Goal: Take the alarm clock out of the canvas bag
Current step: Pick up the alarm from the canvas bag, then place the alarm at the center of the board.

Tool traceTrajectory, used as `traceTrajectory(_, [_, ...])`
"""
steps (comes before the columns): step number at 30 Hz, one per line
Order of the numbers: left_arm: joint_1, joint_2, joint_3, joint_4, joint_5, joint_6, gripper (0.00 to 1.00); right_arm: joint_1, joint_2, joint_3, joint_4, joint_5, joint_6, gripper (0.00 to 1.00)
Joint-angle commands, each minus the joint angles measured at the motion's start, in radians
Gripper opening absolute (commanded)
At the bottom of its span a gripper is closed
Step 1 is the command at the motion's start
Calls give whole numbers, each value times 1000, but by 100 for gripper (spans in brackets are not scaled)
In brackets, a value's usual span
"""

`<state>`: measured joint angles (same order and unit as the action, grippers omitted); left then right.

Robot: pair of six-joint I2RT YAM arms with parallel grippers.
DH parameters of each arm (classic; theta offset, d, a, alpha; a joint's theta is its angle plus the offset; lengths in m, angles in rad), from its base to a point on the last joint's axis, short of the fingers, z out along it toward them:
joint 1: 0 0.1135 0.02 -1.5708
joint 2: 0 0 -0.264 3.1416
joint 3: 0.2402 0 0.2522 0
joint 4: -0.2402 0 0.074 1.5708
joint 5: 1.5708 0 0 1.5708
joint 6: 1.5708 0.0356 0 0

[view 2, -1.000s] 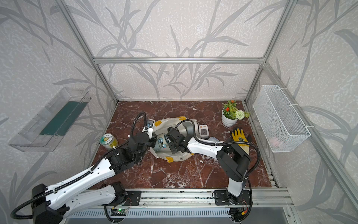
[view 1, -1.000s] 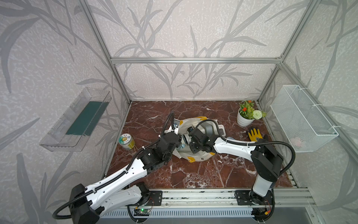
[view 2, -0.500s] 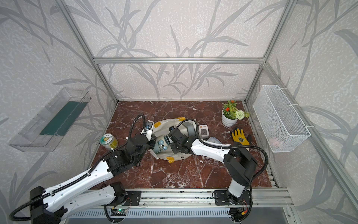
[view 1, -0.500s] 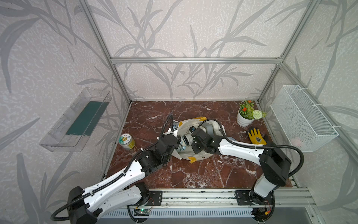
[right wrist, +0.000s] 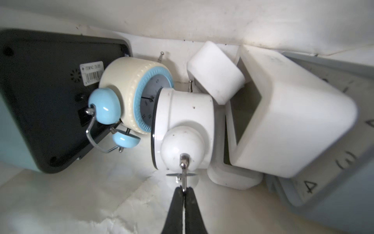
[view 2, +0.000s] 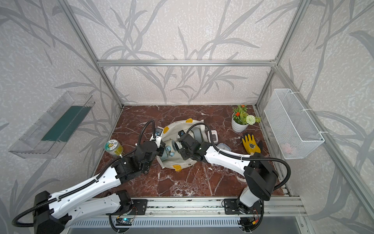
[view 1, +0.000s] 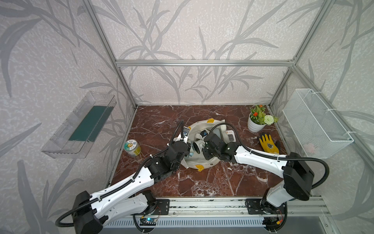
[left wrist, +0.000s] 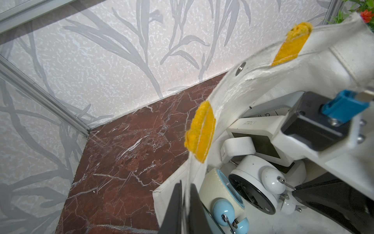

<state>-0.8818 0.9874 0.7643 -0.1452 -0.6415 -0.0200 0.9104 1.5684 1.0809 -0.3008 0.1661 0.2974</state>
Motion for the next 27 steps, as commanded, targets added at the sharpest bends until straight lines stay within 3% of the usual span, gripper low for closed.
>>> traceTrajectory(1, [-3, 16, 35, -8, -56, -17, 0, 3, -58, 8, 14, 12, -10, 0])
traceTrajectory(27, [-3, 13, 40, -39, -130, -59, 0, 2, -304, 54, -12, -16, -81, 0])
